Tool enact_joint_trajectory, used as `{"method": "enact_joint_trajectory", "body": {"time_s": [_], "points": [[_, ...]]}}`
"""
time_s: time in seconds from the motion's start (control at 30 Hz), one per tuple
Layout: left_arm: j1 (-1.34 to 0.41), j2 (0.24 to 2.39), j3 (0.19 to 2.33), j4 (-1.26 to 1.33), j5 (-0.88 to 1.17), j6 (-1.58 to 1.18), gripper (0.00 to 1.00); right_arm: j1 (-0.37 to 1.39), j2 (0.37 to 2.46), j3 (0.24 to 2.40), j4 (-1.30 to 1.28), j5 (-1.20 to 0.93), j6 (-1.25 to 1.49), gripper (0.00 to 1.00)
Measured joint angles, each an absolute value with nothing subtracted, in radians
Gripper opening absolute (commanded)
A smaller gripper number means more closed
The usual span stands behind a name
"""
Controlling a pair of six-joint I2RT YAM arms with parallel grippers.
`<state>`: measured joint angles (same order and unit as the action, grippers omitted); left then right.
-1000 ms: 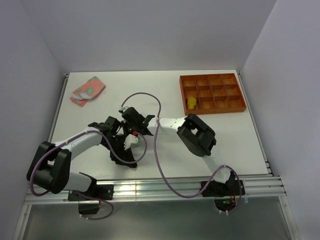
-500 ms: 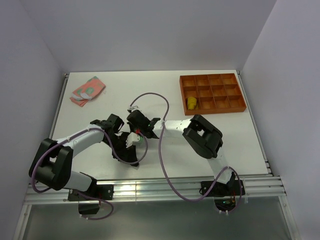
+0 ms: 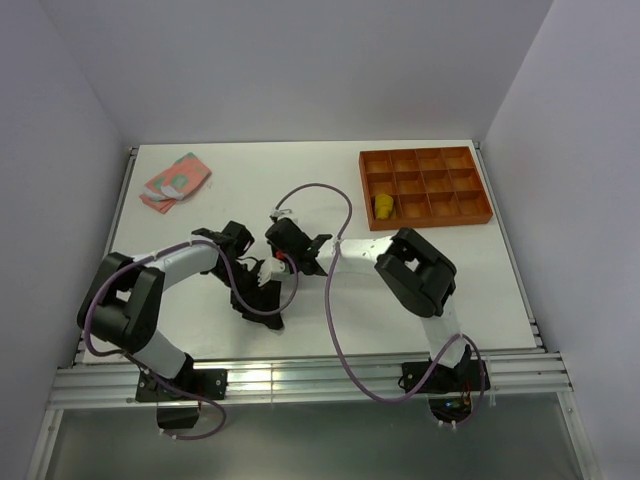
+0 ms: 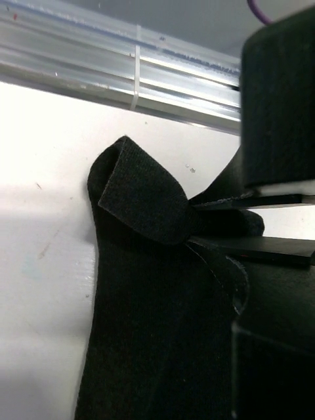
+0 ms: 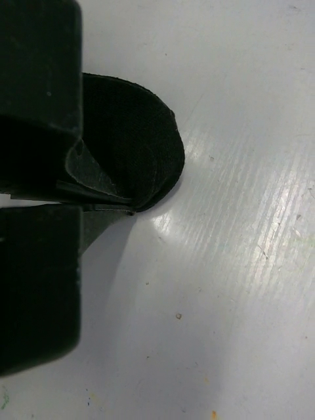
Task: Roll the socks
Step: Roll the sock at the center of the board.
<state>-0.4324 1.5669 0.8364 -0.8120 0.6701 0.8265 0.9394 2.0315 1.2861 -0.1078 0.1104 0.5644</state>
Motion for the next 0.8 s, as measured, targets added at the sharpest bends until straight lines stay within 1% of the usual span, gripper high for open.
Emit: {"method": "enact_joint_trajectory", "body": {"time_s": [0.23,0.4,0.5,0.63,0.67,0.7,0.73,0.77,0.8], "points": [[-0.410,1.656,0.900,-0.872,0.740,0.895,0.00,0.918,2.032,1.288,-0.107,0.104,0.564,0.02],[-0.372,1.763,0.971,-0.958,0.781,0.967,0.00,0.905,2.034,1.288,-0.101,0.100,0.564,0.02],[-0.322,1.842,1.003,-1.009,0.817,0.994,0.00,0.905,2.036,1.291,-0.096,0.105,0.565,0.04],[-0.318,1.876,1.028,-1.047,0.834,1.036,0.00,0.905,2.037,1.290,-0.093,0.105,0.566,0.04],[-0.317,1.884,1.033,-1.055,0.841,1.047,0.00,0.904,2.037,1.290,-0.093,0.105,0.567,0.07],[-0.316,1.893,1.039,-1.065,0.848,1.059,0.00,0.903,2.037,1.290,-0.092,0.105,0.569,0.15],[-0.314,1.903,1.045,-1.071,0.855,1.070,0.00,0.902,2.037,1.290,-0.091,0.105,0.572,0.20],[-0.313,1.911,1.052,-1.077,0.863,1.079,0.00,0.900,2.037,1.287,-0.085,0.105,0.575,0.34],[-0.313,1.920,1.059,-1.083,0.871,1.089,0.00,0.898,2.035,1.281,-0.073,0.107,0.581,0.40]]}}
